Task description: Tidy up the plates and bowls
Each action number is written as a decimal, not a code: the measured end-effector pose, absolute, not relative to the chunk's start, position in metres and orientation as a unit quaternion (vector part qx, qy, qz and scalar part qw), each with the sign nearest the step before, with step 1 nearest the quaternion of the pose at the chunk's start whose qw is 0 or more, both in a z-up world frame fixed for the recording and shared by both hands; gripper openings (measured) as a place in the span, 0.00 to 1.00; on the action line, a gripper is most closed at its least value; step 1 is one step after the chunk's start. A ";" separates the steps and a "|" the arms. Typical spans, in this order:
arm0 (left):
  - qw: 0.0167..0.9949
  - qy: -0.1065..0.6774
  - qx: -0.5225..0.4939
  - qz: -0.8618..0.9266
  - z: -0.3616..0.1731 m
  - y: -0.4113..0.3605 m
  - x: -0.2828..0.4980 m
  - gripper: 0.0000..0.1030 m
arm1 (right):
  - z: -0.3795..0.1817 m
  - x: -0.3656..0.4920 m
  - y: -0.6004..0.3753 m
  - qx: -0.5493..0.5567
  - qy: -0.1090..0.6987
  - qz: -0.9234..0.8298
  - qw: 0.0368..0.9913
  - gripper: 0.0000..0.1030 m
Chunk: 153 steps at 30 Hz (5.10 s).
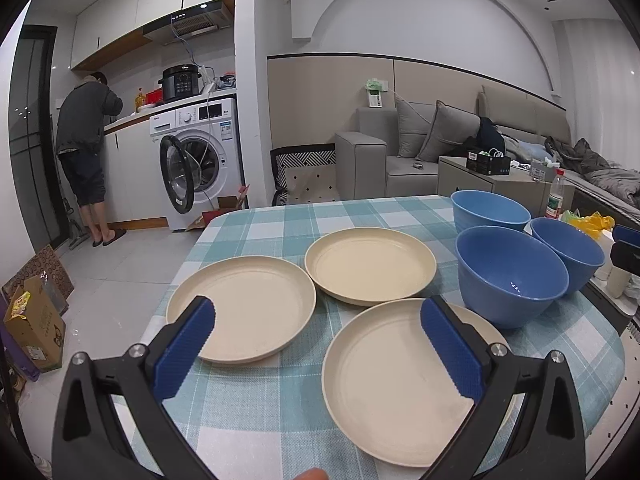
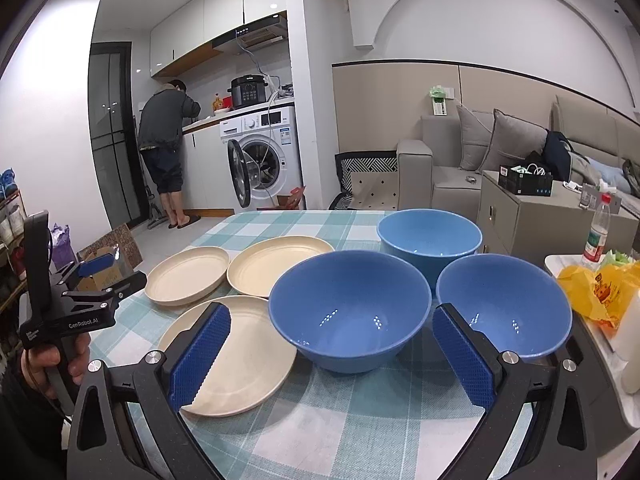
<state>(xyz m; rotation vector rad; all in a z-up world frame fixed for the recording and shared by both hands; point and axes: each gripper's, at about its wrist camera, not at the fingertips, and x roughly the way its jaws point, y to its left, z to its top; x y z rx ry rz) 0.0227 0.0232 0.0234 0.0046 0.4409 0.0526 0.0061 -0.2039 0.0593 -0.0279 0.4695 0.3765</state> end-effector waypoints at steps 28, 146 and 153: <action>0.976 0.214 -0.005 0.035 0.054 0.044 0.071 1.00 | 0.105 0.061 -0.170 -0.046 0.245 0.203 0.947 1.00; 0.905 0.422 0.040 -0.045 -0.035 0.038 0.267 0.90 | -0.025 0.363 -0.039 -0.082 0.606 0.195 0.767 0.94; 0.899 0.432 0.036 -0.057 -0.041 0.037 0.271 0.83 | -0.032 0.361 -0.031 -0.098 0.613 0.207 0.756 0.83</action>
